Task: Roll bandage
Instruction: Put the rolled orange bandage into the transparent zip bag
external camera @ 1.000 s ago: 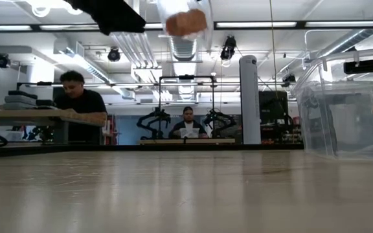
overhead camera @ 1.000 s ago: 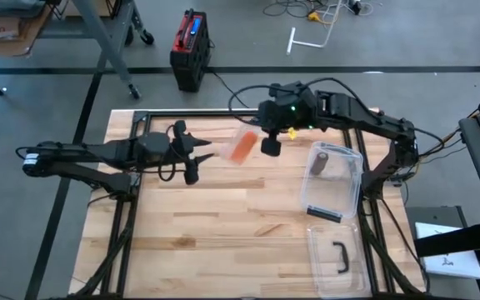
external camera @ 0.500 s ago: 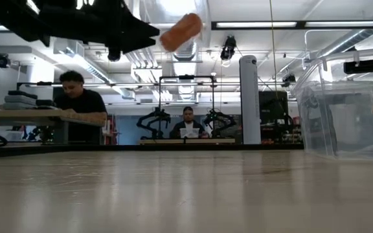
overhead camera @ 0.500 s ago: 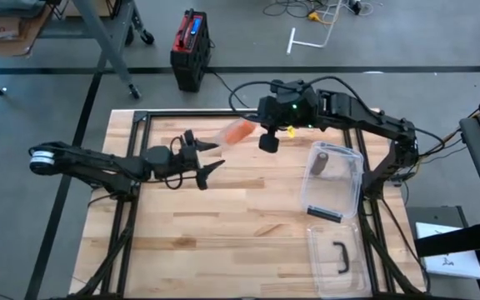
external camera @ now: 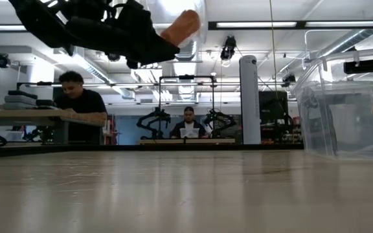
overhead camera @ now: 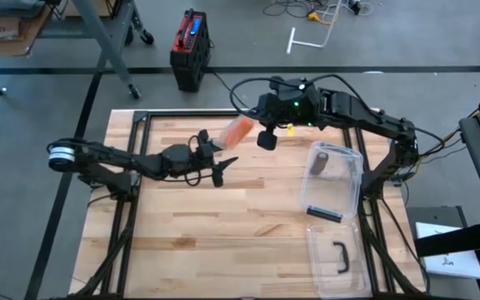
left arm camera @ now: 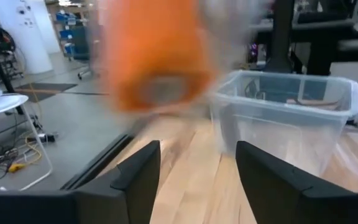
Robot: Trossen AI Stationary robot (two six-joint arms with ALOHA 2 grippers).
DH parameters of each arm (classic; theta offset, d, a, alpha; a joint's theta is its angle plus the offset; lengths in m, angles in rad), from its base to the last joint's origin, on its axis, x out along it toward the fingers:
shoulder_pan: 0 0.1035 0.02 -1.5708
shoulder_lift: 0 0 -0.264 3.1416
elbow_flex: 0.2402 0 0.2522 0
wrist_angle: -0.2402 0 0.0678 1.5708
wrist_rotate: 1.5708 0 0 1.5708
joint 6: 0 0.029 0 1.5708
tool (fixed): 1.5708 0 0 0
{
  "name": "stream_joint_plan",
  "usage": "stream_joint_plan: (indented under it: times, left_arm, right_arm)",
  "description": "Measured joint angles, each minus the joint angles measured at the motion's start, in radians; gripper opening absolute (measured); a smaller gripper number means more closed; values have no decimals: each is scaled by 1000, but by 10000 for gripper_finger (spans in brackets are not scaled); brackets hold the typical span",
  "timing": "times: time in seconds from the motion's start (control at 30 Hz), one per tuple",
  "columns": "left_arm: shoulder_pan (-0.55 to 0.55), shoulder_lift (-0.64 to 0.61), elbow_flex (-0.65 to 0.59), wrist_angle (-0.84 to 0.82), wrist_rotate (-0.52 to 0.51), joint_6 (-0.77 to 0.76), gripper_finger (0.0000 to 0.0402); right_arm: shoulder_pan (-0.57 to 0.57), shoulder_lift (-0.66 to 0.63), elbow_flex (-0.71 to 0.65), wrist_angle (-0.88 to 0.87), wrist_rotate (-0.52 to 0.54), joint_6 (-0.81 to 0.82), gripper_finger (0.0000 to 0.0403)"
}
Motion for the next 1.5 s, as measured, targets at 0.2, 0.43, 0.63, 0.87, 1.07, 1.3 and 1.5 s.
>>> stream_joint_plan:
  times: [0.2,0.43,0.63,0.87,1.07,1.3,1.5]
  left_arm:
    - [7,12,21,-3,4,22,187]
    - [20,-1,32,1,-59,16,166]
    - [21,0,22,-15,-135,-32,148]
    - [21,-10,24,-35,-138,-91,129]
    - [20,-11,42,-37,-138,-94,135]
    - [20,-15,49,-54,-154,-91,134]
    - [19,-59,48,-89,-206,-71,16]
  right_arm:
    - [0,0,0,-13,-1,-3,0]
    - [0,0,0,-20,-1,-10,0]
    - [0,0,0,-29,-1,-9,0]
    - [0,0,-1,-35,-1,-8,0]
    - [0,0,-1,-35,-1,-8,0]
    - [0,0,-1,-39,-1,-7,0]
    - [0,0,-1,-67,-1,1,0]
